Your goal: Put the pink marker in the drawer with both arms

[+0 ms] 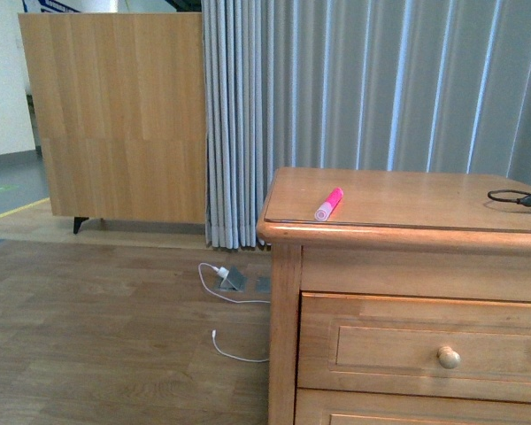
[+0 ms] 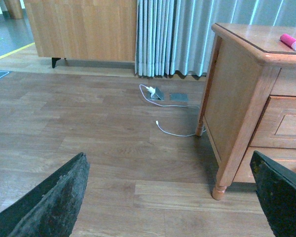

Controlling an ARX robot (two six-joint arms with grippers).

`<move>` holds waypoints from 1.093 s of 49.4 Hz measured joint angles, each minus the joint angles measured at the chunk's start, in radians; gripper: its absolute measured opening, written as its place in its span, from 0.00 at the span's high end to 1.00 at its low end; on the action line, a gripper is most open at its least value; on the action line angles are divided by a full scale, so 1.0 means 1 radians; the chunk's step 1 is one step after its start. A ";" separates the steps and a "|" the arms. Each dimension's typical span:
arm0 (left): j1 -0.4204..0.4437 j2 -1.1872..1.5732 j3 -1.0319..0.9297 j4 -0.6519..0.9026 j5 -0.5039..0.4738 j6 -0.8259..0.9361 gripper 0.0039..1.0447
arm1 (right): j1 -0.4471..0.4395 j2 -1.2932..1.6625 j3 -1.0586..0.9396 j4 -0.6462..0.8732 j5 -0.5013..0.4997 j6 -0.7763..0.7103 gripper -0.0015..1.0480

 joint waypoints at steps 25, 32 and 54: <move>0.000 0.000 0.000 0.000 0.000 0.000 0.06 | 0.178 1.100 0.339 0.423 0.065 0.118 0.08; 0.000 0.000 0.000 0.000 0.000 0.000 0.06 | 0.220 1.371 0.466 0.528 0.089 0.100 0.08; 0.000 0.000 0.000 0.000 0.000 0.000 0.06 | 0.201 1.967 0.835 0.687 0.154 0.066 0.08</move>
